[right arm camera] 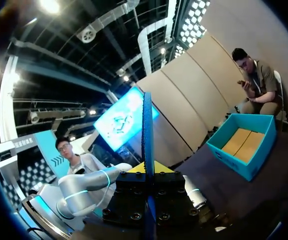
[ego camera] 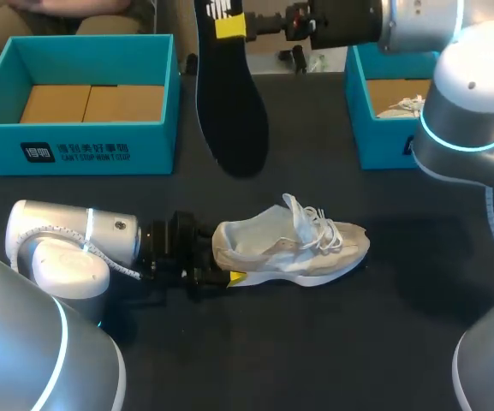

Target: Take the shoe out of the shoebox, open the shoe tongue, remove and reinsert the insole, then place the shoe into the shoebox

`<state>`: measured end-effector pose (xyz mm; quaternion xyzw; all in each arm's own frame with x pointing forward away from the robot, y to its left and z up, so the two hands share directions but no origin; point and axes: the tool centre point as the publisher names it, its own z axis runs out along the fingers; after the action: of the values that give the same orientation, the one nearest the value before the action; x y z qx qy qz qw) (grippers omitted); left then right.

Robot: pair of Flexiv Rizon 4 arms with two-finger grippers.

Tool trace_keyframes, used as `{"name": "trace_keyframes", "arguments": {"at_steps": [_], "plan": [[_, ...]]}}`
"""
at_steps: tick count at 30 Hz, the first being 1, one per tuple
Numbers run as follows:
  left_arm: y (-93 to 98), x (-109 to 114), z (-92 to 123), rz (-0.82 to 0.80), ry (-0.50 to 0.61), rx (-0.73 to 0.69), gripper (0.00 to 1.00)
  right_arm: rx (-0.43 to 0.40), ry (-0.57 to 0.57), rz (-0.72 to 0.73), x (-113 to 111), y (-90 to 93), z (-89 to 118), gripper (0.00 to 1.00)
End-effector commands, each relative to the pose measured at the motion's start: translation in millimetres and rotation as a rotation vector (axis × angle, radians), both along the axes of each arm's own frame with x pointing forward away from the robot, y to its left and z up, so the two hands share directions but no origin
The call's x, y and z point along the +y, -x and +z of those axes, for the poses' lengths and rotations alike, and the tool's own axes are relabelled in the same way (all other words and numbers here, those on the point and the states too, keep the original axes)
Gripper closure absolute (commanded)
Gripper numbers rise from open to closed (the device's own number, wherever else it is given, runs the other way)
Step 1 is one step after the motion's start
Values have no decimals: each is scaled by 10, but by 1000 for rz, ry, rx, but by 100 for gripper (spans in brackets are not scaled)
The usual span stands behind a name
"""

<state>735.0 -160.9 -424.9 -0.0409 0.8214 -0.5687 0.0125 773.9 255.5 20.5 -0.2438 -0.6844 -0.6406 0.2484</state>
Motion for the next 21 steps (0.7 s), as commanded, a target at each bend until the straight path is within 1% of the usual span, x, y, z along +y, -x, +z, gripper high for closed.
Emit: {"name": "trace_keyframes", "arguments": {"at_steps": [1, 12, 21], "plan": [[-13, -9, -12, -1, -5, 1, 100, 8, 16, -55, -114, 201, -13, 100], [-13, -9, -12, -1, -5, 1, 100, 24, 23, -122, -260, 471, -35, 100], [-13, -9, -12, -1, -5, 1, 100, 51, 17, -176, -386, 700, -126, 100]]}}
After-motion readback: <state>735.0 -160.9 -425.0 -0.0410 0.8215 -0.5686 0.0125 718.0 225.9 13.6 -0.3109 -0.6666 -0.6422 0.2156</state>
